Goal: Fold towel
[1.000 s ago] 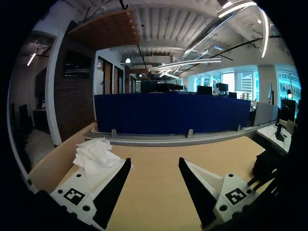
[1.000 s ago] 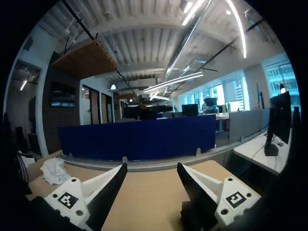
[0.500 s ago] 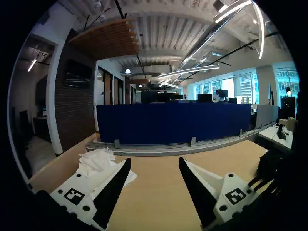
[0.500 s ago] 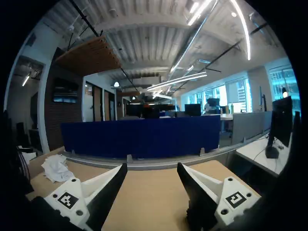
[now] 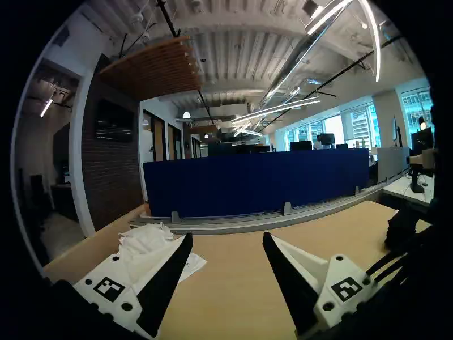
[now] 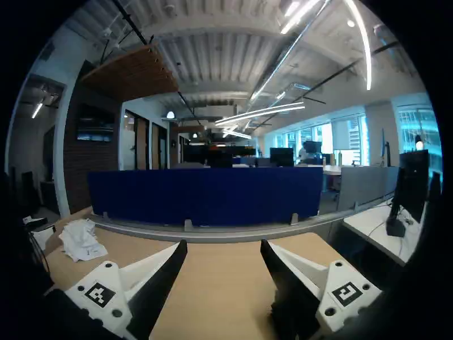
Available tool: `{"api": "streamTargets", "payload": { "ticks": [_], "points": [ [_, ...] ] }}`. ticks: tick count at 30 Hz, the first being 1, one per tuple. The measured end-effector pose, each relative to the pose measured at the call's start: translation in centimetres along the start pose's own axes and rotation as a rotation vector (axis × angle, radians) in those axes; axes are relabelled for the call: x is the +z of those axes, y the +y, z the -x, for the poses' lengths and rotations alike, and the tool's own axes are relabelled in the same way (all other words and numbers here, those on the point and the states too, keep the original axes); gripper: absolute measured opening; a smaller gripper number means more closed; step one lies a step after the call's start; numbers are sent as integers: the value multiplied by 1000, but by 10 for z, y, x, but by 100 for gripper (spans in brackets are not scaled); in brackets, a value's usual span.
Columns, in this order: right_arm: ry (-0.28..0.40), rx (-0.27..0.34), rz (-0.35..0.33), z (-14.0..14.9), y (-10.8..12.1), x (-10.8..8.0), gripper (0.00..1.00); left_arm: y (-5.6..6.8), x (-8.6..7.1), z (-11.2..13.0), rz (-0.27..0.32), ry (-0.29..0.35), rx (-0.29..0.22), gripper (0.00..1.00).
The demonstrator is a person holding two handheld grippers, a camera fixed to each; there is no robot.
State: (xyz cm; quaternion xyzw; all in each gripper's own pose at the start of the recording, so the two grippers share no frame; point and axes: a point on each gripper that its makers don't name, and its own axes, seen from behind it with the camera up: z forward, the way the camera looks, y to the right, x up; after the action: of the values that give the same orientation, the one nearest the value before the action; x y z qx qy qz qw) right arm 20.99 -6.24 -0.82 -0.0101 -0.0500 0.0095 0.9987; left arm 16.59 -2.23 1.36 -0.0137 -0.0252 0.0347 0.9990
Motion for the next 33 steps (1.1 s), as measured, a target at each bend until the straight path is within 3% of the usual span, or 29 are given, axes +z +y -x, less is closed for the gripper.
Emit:
{"api": "streamTargets", "payload": {
  "ticks": [11, 26, 33],
  "points": [
    [12, 13, 35, 1, 7, -6, 100, -1, -4, 35, -19, 36, 4, 92],
    [47, 62, 72, 25, 23, -15, 100, 15, -7, 101, -24, 55, -55, 92],
    [51, 59, 74, 37, 26, -16, 100, 20, -3, 124, -26, 67, -58, 92]
  ]
}}
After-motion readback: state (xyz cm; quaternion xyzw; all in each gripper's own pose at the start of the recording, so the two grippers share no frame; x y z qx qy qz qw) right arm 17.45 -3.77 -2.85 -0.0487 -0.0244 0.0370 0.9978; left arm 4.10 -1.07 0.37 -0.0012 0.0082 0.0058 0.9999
